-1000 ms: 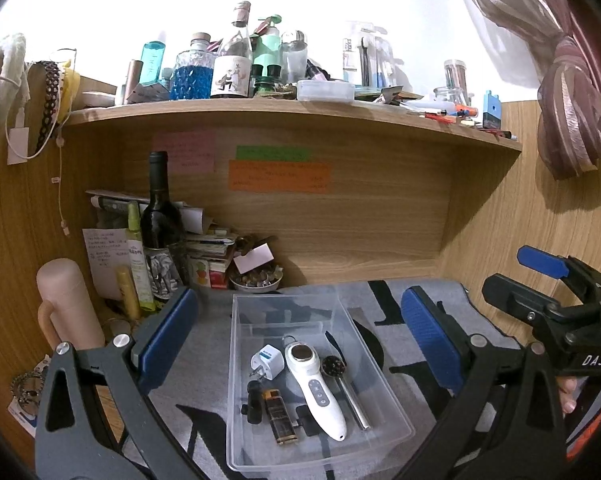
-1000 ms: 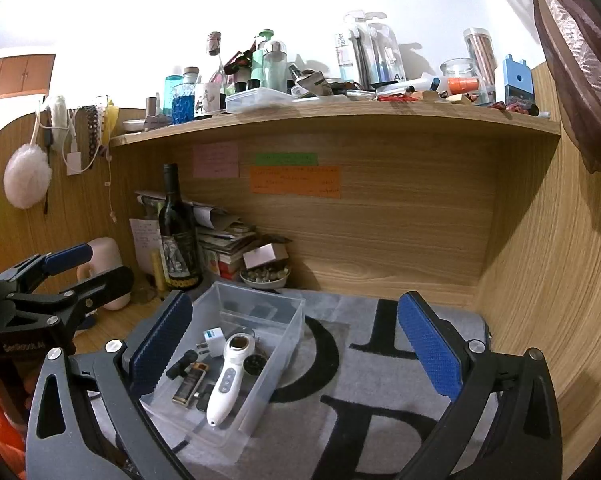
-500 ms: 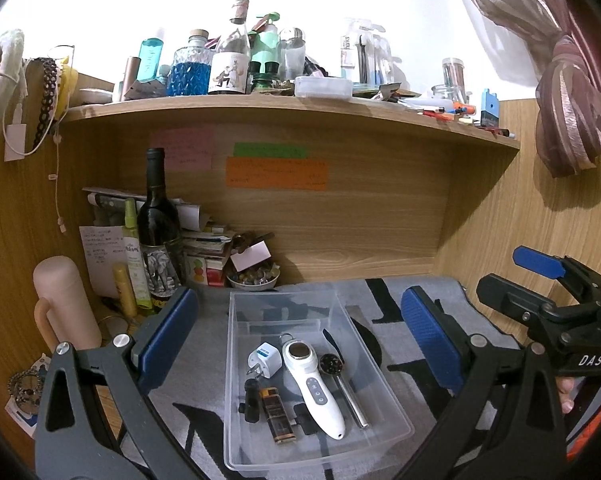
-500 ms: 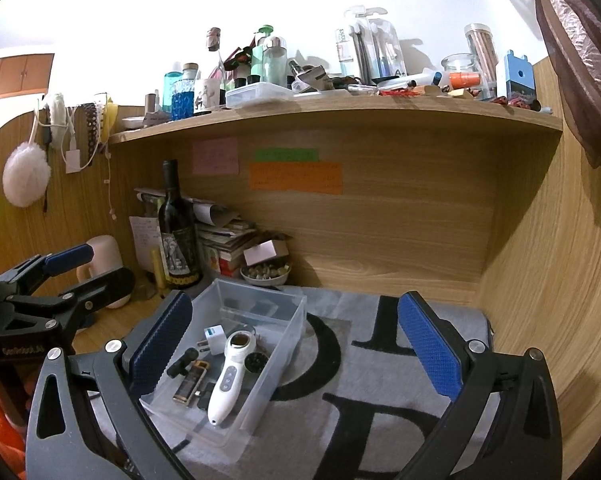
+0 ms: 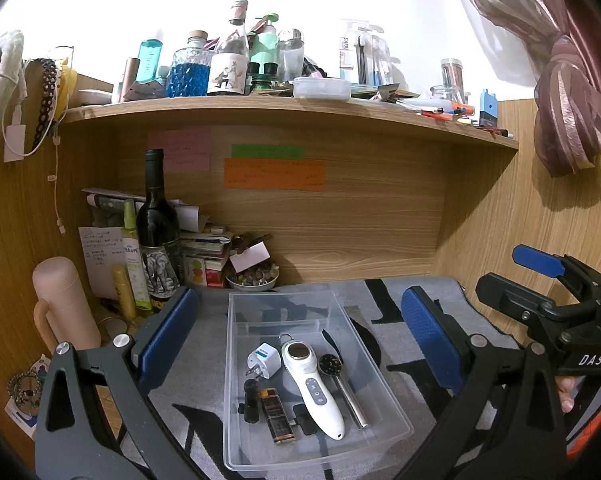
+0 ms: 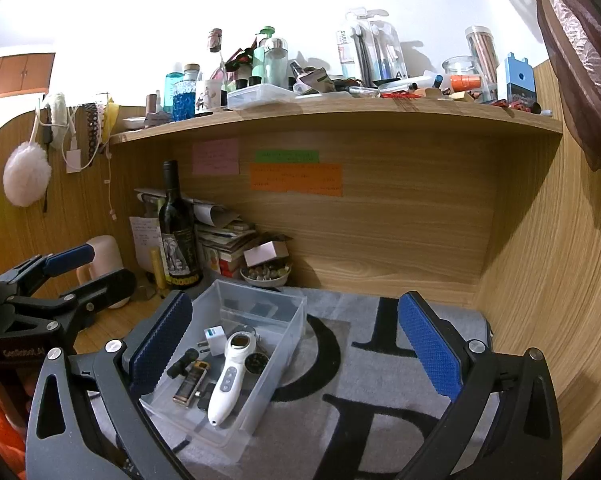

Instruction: Organize rigid objects

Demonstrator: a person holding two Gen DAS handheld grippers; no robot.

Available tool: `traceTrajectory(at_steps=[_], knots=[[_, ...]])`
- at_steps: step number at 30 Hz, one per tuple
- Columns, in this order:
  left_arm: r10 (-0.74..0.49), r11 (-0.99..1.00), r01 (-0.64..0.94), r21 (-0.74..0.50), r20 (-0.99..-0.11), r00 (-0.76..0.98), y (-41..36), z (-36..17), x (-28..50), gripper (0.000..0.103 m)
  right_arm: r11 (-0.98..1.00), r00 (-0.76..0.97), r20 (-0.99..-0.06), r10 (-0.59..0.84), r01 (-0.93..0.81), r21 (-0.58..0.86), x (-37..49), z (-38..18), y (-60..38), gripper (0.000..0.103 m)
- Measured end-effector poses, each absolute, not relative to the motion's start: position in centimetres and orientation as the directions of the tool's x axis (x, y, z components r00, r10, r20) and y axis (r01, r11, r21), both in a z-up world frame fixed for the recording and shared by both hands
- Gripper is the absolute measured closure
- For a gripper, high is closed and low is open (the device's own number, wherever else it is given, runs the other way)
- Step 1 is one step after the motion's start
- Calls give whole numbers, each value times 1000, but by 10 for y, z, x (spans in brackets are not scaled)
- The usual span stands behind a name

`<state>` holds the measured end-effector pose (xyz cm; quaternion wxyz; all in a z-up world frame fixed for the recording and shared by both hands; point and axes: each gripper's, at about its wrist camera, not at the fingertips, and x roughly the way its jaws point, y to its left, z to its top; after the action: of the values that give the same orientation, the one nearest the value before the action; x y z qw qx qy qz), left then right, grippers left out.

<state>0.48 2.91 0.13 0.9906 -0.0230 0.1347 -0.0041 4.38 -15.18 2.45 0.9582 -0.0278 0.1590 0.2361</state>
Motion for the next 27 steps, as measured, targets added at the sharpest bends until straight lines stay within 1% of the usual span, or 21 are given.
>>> traceTrajectory(at_steps=[27], knots=[[-31, 998, 16, -62, -254, 967, 30, 5, 2, 0, 868, 832, -301, 466, -496, -26, 43, 28, -155, 0]])
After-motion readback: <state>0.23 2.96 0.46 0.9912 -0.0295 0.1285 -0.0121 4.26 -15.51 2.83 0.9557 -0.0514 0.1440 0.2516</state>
